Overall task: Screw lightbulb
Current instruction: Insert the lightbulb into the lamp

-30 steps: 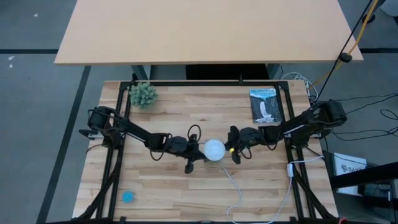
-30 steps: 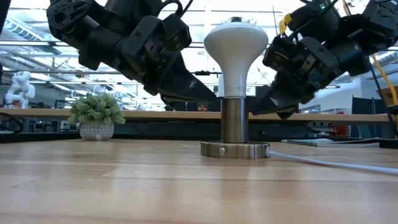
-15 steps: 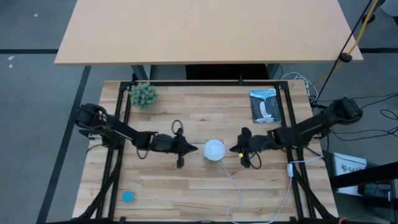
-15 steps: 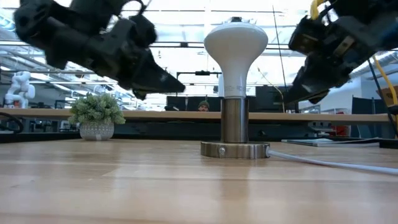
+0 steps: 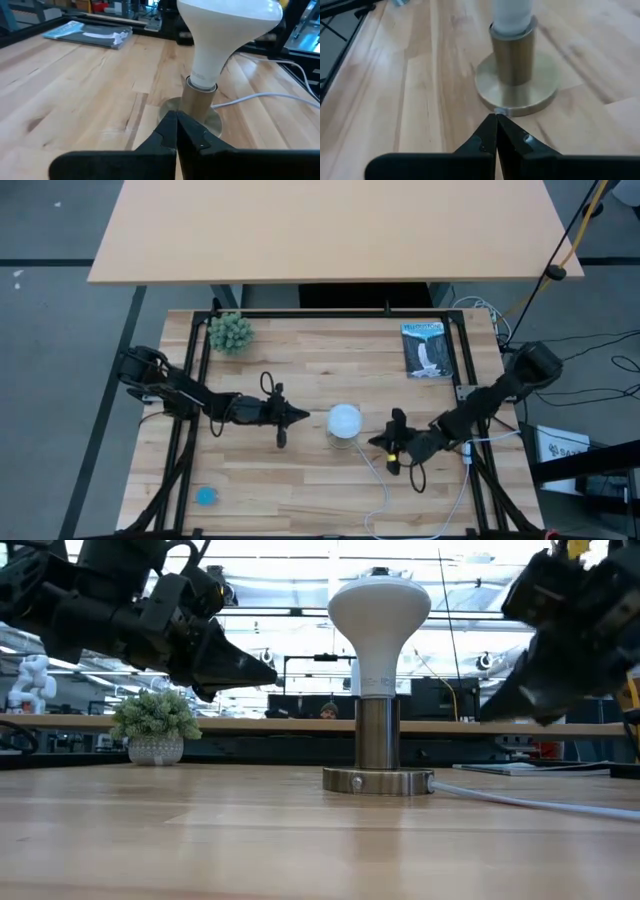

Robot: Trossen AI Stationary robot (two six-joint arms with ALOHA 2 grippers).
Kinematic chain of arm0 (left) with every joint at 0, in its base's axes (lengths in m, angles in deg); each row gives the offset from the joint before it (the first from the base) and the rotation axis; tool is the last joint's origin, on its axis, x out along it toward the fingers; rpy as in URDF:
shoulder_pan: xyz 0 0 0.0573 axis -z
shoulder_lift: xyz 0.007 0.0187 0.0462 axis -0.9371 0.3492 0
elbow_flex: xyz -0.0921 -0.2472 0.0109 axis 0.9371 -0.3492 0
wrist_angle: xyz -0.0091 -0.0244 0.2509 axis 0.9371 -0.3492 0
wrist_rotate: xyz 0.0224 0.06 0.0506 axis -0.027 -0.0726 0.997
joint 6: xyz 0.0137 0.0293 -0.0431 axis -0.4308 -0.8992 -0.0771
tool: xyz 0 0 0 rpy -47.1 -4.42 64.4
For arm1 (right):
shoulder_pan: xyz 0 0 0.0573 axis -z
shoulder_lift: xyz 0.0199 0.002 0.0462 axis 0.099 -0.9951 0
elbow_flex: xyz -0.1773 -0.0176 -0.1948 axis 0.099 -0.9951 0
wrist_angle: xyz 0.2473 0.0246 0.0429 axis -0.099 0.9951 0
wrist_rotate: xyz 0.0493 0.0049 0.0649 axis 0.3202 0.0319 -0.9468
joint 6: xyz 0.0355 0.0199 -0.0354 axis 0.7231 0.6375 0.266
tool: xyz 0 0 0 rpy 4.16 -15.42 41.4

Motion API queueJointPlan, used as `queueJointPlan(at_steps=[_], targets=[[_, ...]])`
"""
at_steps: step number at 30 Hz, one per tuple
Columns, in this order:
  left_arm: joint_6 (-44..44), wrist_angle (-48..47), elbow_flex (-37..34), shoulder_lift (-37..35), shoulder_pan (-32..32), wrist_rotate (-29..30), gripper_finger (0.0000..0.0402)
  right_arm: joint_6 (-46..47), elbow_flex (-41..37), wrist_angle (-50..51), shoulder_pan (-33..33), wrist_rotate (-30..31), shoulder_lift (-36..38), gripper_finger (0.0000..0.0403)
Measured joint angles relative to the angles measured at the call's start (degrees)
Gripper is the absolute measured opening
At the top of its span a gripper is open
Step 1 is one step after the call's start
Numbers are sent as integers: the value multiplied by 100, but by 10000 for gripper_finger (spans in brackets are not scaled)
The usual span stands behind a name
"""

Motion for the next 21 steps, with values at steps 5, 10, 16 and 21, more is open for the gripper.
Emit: queueJointPlan(at_steps=[5, 10, 16, 21], targets=[[29, -20, 0, 0, 34, 0, 0, -8, 0, -819, 40, -73, -722, 0], [153, -17, 0, 22, 61, 70, 0, 0, 0, -893, 51, -321, -836, 0], [150, -20, 2, 26, 54, 85, 0, -62, -2, -813, 48, -344, -663, 0], [146, -21, 2, 26, 10, 86, 0, -139, -2, -756, 58, -344, -641, 0]])
